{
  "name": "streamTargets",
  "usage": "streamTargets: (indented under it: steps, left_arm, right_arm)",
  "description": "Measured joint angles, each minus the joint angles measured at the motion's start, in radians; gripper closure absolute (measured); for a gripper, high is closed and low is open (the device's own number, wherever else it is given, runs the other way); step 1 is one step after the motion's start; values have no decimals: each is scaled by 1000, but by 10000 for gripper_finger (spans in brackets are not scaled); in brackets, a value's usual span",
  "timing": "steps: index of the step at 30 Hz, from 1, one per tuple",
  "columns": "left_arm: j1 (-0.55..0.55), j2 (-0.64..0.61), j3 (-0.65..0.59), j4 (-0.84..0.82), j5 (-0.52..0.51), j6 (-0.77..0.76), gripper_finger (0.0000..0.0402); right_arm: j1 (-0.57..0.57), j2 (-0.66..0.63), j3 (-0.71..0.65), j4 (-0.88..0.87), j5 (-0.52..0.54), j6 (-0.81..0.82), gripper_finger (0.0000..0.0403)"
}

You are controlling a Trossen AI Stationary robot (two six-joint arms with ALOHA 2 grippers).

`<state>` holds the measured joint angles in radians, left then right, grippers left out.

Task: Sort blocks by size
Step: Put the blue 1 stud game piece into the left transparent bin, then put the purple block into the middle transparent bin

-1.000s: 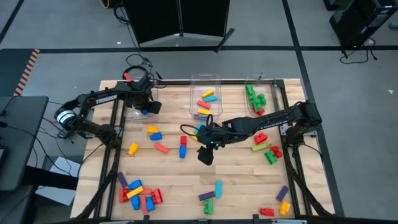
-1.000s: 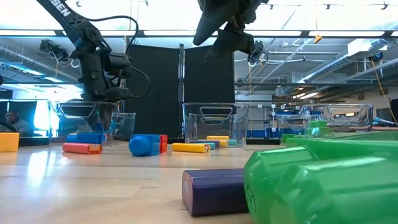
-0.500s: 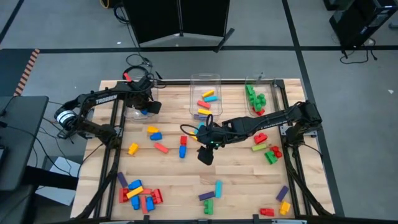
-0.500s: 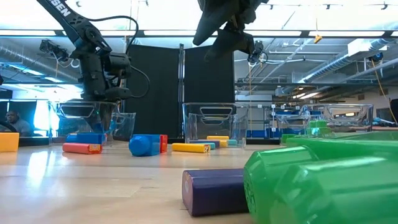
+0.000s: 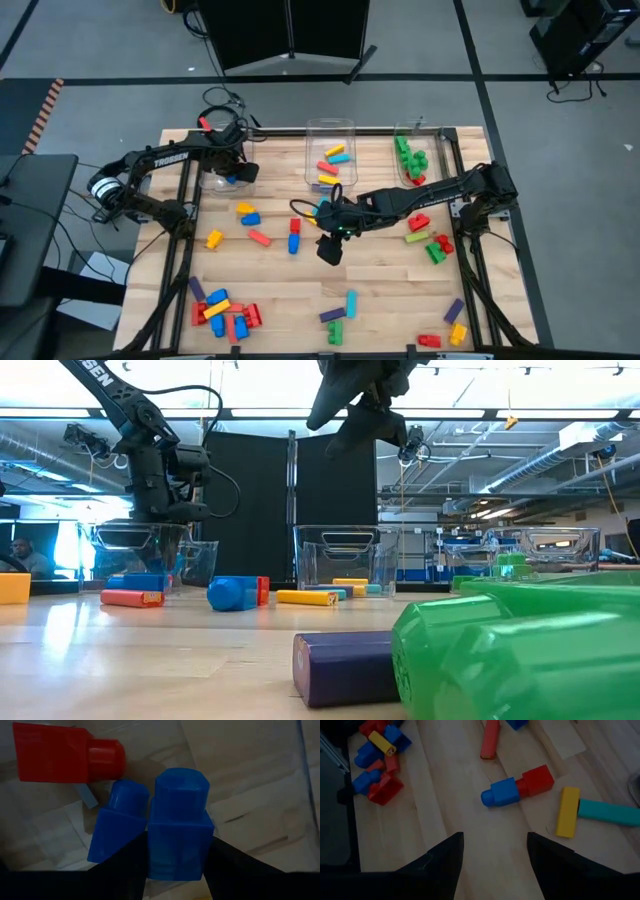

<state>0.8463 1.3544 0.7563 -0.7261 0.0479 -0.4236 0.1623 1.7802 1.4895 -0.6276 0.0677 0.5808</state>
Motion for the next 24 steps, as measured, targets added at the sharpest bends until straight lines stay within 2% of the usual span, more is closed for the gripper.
streamTargets:
  steps: [10,19,24]
  left_arm:
    - [0,0,0,0,-24,0,179]
    - [0,0,5,21,-26,33,174]
    - [0,-13,49,17,-24,81,174]
  right_arm:
    - [-1,0,0,0,0,-6,176]
    - [-6,0,0,-1,0,-8,176]
    - [-14,0,0,-1,0,-8,175]
